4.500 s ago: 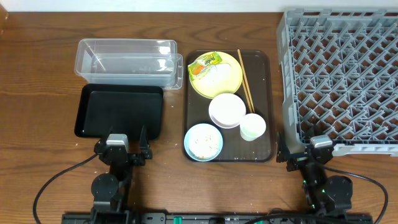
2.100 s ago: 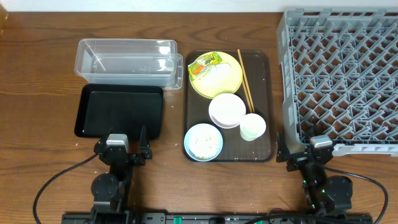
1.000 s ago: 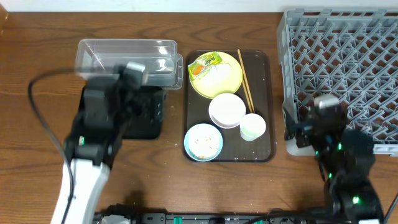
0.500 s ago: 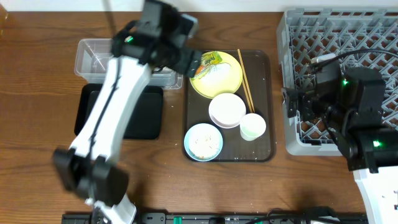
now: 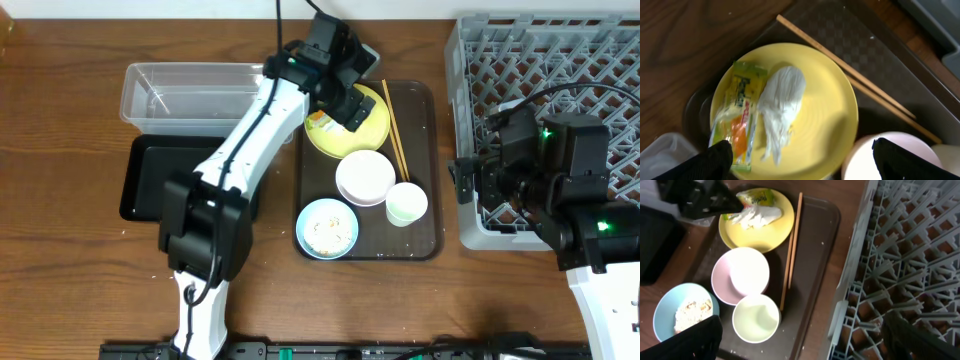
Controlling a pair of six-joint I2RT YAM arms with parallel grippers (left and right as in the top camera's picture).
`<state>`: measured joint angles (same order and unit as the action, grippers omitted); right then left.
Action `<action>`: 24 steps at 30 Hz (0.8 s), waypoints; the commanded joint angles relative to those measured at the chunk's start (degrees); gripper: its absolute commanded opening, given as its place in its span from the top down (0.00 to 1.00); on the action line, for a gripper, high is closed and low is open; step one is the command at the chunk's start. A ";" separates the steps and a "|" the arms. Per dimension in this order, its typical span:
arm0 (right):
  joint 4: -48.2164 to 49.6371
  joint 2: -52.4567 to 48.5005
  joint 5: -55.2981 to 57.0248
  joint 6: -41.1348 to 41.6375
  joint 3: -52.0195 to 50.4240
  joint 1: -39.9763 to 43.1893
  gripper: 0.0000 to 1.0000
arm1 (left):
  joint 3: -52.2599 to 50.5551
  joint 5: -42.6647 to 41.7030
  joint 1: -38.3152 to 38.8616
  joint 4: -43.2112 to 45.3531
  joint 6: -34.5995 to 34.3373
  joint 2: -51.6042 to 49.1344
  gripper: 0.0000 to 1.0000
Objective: Sort waste into correct bins and load items into the dishwasher rack
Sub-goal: 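Reach the left gripper to the yellow plate and grasp wrapper and tissue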
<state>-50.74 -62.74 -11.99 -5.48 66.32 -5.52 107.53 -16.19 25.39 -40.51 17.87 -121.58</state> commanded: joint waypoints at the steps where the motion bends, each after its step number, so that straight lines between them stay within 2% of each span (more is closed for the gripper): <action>1: -0.48 0.11 -0.50 -0.37 1.01 0.24 0.01 | 1.46 0.39 -0.04 1.68 0.76 -3.63 0.08; 12: -2.05 0.11 -0.50 -0.37 1.01 0.24 0.01 | 1.46 4.74 -0.68 8.24 0.76 -11.85 0.09; 24: -2.25 0.11 -0.50 -0.37 1.01 0.24 0.01 | 1.46 6.62 -1.22 10.47 0.76 -16.11 0.09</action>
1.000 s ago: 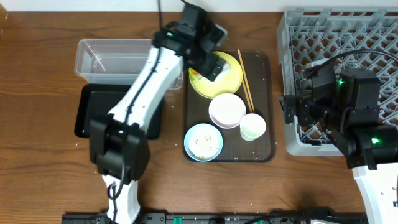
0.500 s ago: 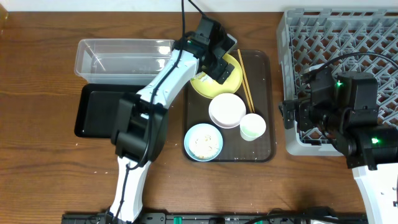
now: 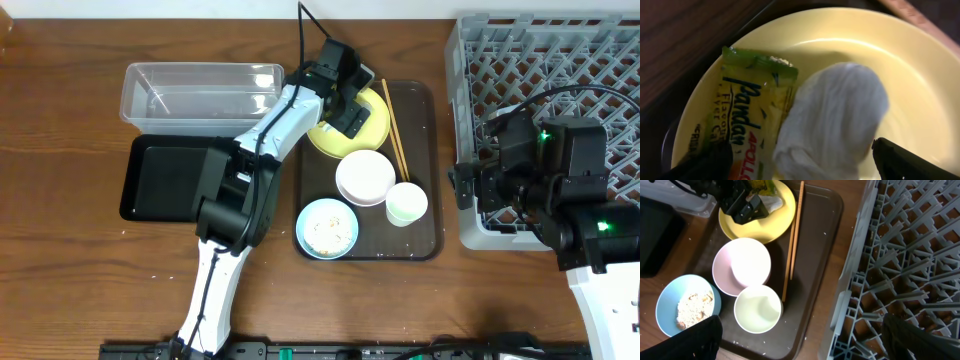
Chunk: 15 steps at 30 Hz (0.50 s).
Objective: Sort waste into correct bins and load items into the dishwasher rack
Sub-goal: 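Reach the left gripper to the yellow plate and grasp wrapper and tissue, then carry the wrapper and tissue left and drop them into the clear bin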
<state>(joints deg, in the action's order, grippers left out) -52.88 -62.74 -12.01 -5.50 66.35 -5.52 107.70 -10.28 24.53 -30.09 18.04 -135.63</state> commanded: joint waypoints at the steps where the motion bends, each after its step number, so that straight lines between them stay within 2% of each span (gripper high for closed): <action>1: -0.09 0.09 -0.48 -0.35 0.98 0.24 0.01 | 1.29 0.72 -0.35 0.09 0.59 -2.34 0.09; 4: -0.09 0.11 -0.48 -0.35 0.98 0.24 0.01 | 1.29 0.70 -0.35 -0.02 0.55 -2.75 0.13; 6: -0.09 0.11 -0.48 -0.35 0.98 0.24 0.01 | 1.29 0.68 -0.35 -0.35 0.55 -2.75 0.24; 7: -0.09 0.09 -0.48 -0.35 0.98 0.24 0.01 | 1.29 0.68 -0.33 -0.66 0.55 -2.75 0.31; 10: -0.09 0.11 -0.48 -0.35 0.98 0.24 0.01 | 1.29 0.44 -0.31 -2.08 0.52 -2.75 0.63; 15: -0.07 0.11 -0.48 -0.35 0.98 0.24 0.01 | 1.29 0.26 -0.28 -5.51 -0.92 -2.69 0.90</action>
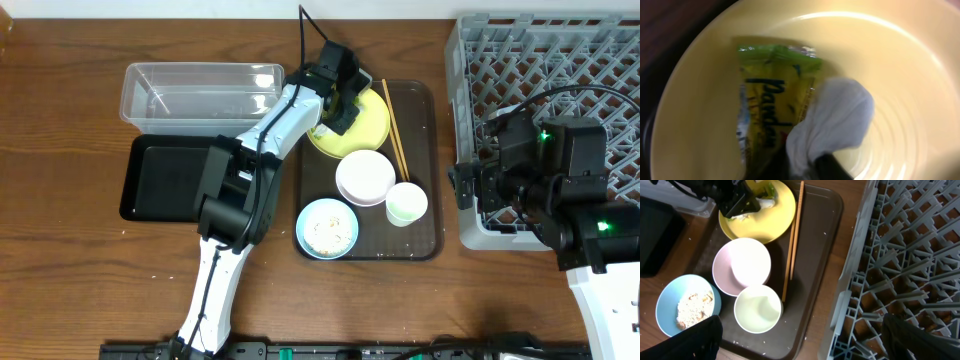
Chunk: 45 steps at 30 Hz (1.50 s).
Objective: Sort waste into correct bins and load items into the dishwasher rack
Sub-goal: 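Carry the wrapper and tissue left and drop them into the clear bin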
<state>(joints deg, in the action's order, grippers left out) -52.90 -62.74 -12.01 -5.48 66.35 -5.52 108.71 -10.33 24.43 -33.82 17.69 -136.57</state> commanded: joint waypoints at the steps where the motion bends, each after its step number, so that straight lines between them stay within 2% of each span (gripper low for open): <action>1: -0.02 0.11 -0.48 -0.37 0.98 0.24 0.01 | 0.28 0.31 -0.20 -2.21 -1.60 -1.62 0.94; 8: -0.02 0.11 -0.48 -0.37 0.98 0.24 0.03 | 0.39 0.33 -0.31 -5.46 -9.97 3.04 0.94; 17: 0.00 0.09 -0.48 -0.37 0.98 0.24 0.03 | 0.39 0.37 -1.05 -11.17 -9.68 16.31 0.94; 23: 0.26 0.09 -0.48 -0.37 0.98 0.24 0.03 | 0.39 0.85 -3.37 -14.88 1.31 21.53 0.94; 29: 0.61 0.09 -0.50 -0.35 0.98 0.24 0.04 | 0.02 1.01 -9.27 -20.81 18.86 21.31 0.94; 33: 0.61 0.11 -0.50 -0.33 0.98 0.24 0.04 | -2.12 0.94 -15.06 -20.94 28.59 20.94 0.94; 36: 0.66 0.11 -0.48 0.33 0.98 0.24 0.04 | -2.84 0.39 -19.30 -18.78 29.75 20.79 0.94; 42: 1.05 0.11 -0.48 0.72 0.98 0.24 0.04 | -4.33 -7.50 -25.99 -13.51 34.23 20.70 0.94; 43: 1.03 0.11 -0.48 0.72 0.98 0.24 0.04 | -4.81 -8.20 -26.69 -12.79 35.39 20.70 0.90; 45: 1.03 0.09 -0.48 0.72 0.98 0.24 0.05 | -5.64 -8.31 -27.34 -11.13 35.67 20.70 0.75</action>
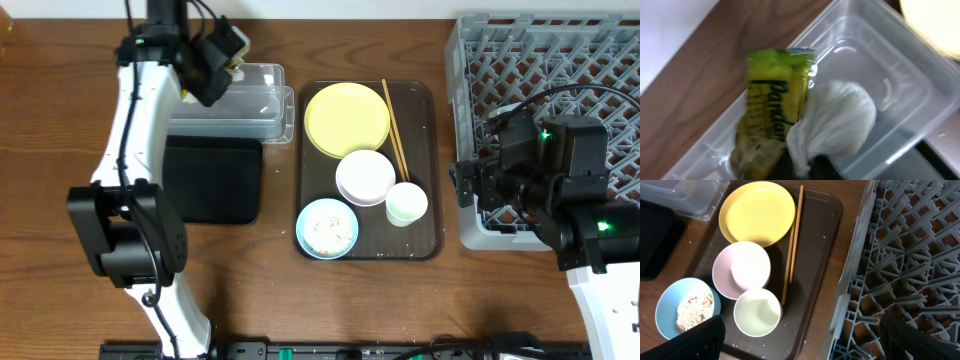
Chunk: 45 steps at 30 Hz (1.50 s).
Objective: Sort waste into correct bins and load items into the dishwasher rack
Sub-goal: 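Carry the wrapper and tissue left and drop them into the clear bin, then move the left gripper to the white cup and grasp it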
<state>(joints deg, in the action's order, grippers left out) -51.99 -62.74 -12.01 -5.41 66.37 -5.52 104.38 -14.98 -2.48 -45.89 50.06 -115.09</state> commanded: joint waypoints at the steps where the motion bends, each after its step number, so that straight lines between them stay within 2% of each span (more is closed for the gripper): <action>1: 0.11 0.11 -0.48 0.66 0.96 0.24 0.05 | -1.64 -3.67 -0.66 1.66 3.28 -0.79 0.70; 4: 0.13 0.09 -0.48 0.66 0.96 0.24 0.05 | -1.84 -3.67 -0.72 2.64 3.28 -0.79 0.48; 5: 0.13 0.11 -0.48 0.66 0.96 0.24 0.04 | -1.84 -3.69 -0.68 2.73 3.26 -0.76 0.43; 8: 0.11 0.09 -0.48 0.66 0.96 0.24 0.05 | -1.84 -3.87 -0.44 2.62 3.17 -0.76 0.36; 12: 0.11 0.11 -0.48 0.66 0.96 0.24 0.05 | -1.77 -3.89 -0.33 2.58 0.59 -0.52 0.34; 15: 0.13 0.09 -0.46 0.63 0.96 0.24 0.04 | -1.49 -3.87 -0.35 3.61 -8.02 1.18 0.32; 19: 0.13 0.11 -0.46 0.63 0.96 0.24 0.04 | -0.17 -3.89 -0.35 3.04 -27.52 6.47 0.17; 22: 0.11 0.11 -0.48 0.66 0.96 0.24 0.04 | -0.17 -3.91 -0.33 -0.63 -40.11 11.30 0.11; 24: 0.11 0.11 -0.48 0.66 0.96 0.24 0.03 | -0.17 -4.46 -0.33 -4.33 -43.85 13.92 0.10; 28: 0.11 0.09 -0.50 0.66 0.96 0.24 0.01 | -0.17 -10.56 -0.28 -12.07 -44.19 16.44 0.10; 32: 0.13 0.09 -0.55 0.66 0.96 0.24 0.01 | -0.79 -14.58 1.27 -21.03 -44.26 16.50 0.14; 35: 0.20 0.09 -1.40 1.01 0.96 0.24 0.01 | -2.73 -14.58 5.05 -23.76 -46.10 16.50 0.18; 40: 1.07 0.20 -1.38 5.01 0.98 0.39 0.01 | -7.58 -13.86 14.69 -19.96 -53.51 16.48 0.20; 45: 1.42 2.10 4.17 13.92 1.03 4.07 0.03 | -12.85 -6.14 25.22 -12.33 -65.94 15.50 0.20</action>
<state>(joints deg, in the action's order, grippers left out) -50.43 -62.46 -11.79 1.30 66.39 -4.16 93.47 -25.69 18.70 -59.51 -6.48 -98.43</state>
